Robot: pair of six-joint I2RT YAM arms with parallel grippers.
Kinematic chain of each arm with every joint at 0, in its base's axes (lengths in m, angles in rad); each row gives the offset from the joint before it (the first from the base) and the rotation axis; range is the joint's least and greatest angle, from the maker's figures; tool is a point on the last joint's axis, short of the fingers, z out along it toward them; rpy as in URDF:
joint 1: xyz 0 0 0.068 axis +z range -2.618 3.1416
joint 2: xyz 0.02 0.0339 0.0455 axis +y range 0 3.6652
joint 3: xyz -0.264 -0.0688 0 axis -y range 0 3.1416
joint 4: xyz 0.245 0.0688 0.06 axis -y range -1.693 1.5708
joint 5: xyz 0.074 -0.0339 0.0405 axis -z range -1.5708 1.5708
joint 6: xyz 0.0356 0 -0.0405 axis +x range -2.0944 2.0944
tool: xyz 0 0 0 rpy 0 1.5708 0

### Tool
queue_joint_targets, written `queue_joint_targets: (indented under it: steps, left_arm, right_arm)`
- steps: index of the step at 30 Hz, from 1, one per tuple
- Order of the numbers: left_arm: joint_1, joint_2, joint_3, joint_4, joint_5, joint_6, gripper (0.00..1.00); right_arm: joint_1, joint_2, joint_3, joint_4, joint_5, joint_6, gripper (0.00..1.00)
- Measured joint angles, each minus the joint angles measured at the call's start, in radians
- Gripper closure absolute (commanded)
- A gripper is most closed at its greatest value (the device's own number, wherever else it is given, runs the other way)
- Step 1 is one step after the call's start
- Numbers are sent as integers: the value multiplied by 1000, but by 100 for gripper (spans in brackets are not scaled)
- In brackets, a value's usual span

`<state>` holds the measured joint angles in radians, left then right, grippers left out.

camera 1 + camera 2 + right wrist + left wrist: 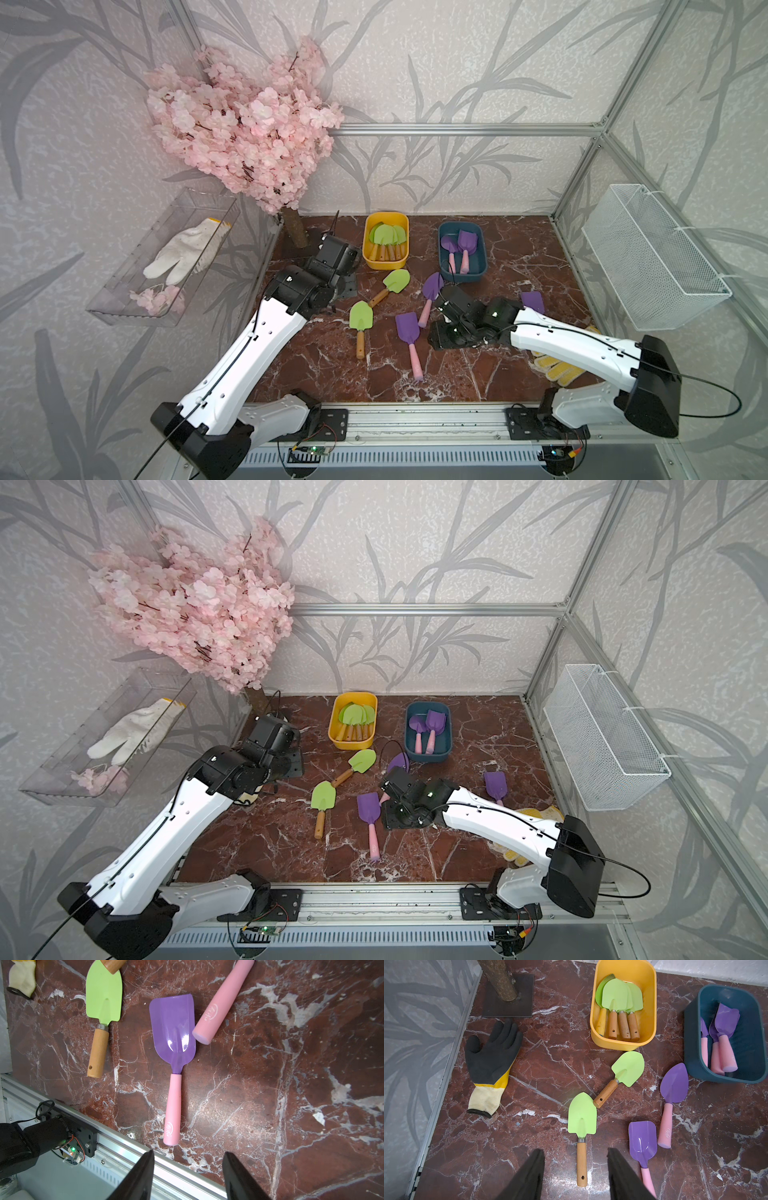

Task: Sort the small shovels by color and place them into the storage box
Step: Pick up the shovel from the center of the board.

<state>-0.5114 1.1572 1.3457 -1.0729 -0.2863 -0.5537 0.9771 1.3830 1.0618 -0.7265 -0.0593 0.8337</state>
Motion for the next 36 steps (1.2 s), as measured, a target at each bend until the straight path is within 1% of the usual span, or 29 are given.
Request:
queue_joint_targets:
  steps: [7, 11, 21, 26, 36]
  left_arm:
    - [0, -31, -16, 5, 4, -12, 46]
    - [0, -59, -55, 6, 9, -25, 46]
    - [1, -75, -133, 13, 36, -27, 44]
    - [2, -88, -172, 29, 54, -33, 44]
    - [12, -138, -186, 37, 69, -35, 44]
  right_arm:
    - [3, 67, 39, -19, -1, -5, 43]
    - [15, 125, 70, -25, -6, -4, 43]
    - [116, 284, 122, -35, -57, 12, 41]
    - [125, 321, 123, -44, -76, 16, 40]
    - [129, 401, 167, -64, -100, 10, 39]
